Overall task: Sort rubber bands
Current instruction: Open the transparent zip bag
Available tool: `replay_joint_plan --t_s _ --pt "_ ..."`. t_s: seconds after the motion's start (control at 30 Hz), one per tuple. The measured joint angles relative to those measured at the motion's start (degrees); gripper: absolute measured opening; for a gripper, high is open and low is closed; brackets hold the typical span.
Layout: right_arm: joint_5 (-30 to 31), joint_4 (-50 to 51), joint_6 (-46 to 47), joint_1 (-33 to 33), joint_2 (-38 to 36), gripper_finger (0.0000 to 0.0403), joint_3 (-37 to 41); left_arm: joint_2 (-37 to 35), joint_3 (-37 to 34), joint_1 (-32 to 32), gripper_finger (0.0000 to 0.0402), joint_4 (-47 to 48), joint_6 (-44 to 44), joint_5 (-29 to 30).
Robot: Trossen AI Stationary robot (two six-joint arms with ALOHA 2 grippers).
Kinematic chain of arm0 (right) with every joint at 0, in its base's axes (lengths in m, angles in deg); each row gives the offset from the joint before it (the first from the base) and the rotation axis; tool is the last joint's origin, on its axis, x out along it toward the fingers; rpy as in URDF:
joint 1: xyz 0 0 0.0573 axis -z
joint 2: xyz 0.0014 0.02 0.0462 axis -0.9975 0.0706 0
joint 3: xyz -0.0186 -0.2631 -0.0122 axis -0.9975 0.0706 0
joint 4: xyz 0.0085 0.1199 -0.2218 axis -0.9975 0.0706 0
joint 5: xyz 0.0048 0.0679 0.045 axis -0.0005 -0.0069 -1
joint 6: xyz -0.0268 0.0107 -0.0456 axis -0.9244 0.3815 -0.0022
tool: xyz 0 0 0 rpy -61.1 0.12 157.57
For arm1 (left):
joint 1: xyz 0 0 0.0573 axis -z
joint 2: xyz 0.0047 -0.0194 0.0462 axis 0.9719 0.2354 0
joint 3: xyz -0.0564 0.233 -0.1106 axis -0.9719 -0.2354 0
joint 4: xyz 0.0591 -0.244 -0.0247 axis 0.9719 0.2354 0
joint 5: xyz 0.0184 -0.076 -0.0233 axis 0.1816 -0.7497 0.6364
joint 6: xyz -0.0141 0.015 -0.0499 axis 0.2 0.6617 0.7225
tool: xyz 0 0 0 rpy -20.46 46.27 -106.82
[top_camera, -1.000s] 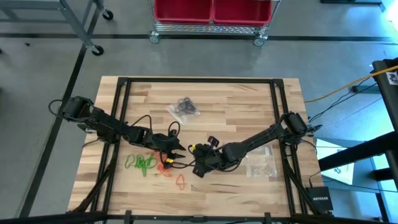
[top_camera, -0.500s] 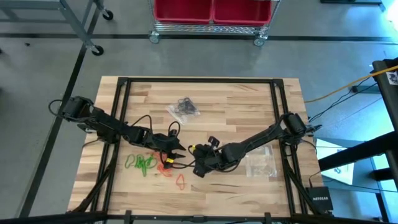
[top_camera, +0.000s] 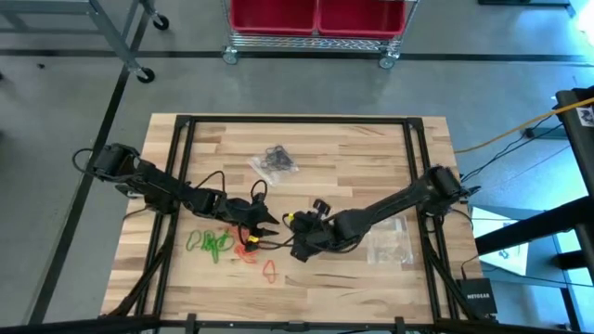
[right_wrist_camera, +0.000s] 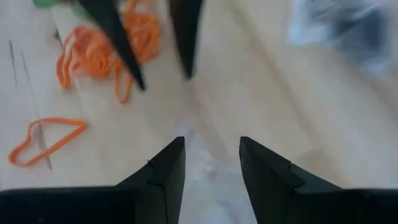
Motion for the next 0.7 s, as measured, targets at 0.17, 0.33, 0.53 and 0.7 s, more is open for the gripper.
replay_joint_plan --t_s 0.17,0.33,0.53,0.7 --pt "1.4 10.1 -0.8 -2.7 -3.0 0.0143 -0.3 0.0 0.6 0.0 0.0150 -1.1 0.3 -0.2" --pt "0.4 12.0 -9.3 -5.3 -3.1 0.0143 2.2 0.2 1.6 0.4 0.0150 1.5 1.7 -0.4" --pt "-3.8 9.9 -26.6 -3.8 -3.0 0.0143 2.2 0.2 1.7 0.4 0.0150 3.6 3.7 -0.4" --pt "-8.2 5.5 -51.9 -3.5 -3.0 0.0143 0.6 0.2 1.7 0.4 0.0150 3.5 4.3 -0.4"
